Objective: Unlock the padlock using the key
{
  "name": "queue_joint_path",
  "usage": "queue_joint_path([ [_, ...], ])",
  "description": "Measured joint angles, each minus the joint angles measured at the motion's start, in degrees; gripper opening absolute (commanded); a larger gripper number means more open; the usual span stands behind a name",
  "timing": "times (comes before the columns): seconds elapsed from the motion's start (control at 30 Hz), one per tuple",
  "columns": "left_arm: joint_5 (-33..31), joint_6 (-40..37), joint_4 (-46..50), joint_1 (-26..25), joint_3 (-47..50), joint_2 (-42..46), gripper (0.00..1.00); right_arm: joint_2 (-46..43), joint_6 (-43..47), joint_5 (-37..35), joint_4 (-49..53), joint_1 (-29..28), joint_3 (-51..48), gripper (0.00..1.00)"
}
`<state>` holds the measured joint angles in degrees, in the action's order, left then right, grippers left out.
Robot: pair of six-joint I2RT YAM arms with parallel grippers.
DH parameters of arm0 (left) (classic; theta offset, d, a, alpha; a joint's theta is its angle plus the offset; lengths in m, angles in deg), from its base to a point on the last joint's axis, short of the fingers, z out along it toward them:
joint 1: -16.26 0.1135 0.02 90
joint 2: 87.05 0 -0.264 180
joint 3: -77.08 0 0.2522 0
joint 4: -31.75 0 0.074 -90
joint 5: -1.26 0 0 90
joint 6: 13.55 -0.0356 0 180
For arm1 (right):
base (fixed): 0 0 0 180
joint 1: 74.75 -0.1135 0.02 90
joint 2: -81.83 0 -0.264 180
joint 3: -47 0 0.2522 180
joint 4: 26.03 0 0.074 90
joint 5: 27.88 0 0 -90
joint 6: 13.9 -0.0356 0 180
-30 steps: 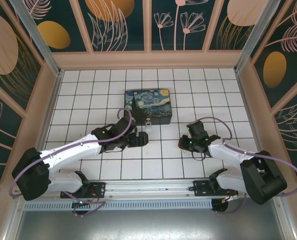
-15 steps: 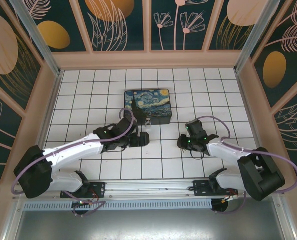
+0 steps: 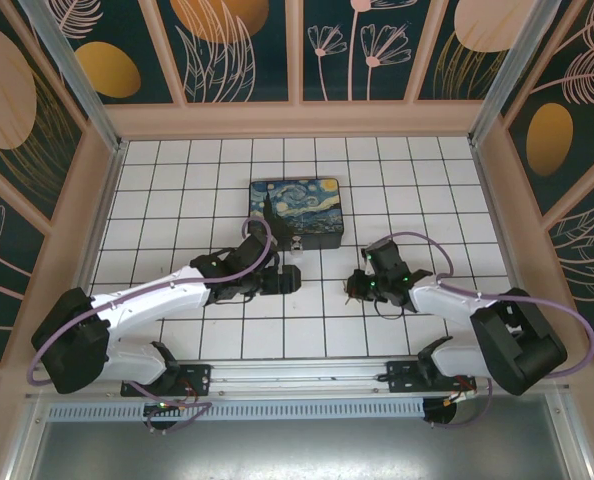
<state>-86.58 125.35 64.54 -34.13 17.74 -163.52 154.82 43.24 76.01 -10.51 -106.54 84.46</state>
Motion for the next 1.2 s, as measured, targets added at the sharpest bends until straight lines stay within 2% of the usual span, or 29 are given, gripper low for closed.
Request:
queue_joint_path([
  [0.27,1.29,-0.24,-2.84,0.00,0.02,-0.17,0.90,-4.63,0.02,1.95,1.68,-0.09,0.11,0.01],
  [0.37,2.86,-0.85,-4.87,-0.04,0.02,-1.01,0.90,-5.42,0.85,2.08,3.65,-0.07,0.98,0.22],
  [0.43,4.09,-0.92,-6.45,-0.11,0.02,-1.81,0.90,-5.64,1.55,1.81,5.03,-0.20,1.64,0.29],
  [0.63,5.55,-1.33,-8.33,-0.20,0.02,-2.40,0.91,-7.17,3.28,-1.25,9.16,-2.43,2.45,0.39],
  [0.8,5.51,-1.55,-8.50,-0.20,0.04,-2.40,0.91,-5.03,4.52,-3.74,9.68,-3.96,3.30,0.38],
  [0.97,5.38,-2.19,-8.48,-0.20,0.02,-2.43,0.90,-1.40,5.88,-6.05,9.86,-5.11,4.59,0.26],
  [1.2,6.27,-2.38,-8.55,-0.20,-0.09,-4.09,0.90,0.15,6.29,-8.07,9.88,-6.10,5.29,0.17],
])
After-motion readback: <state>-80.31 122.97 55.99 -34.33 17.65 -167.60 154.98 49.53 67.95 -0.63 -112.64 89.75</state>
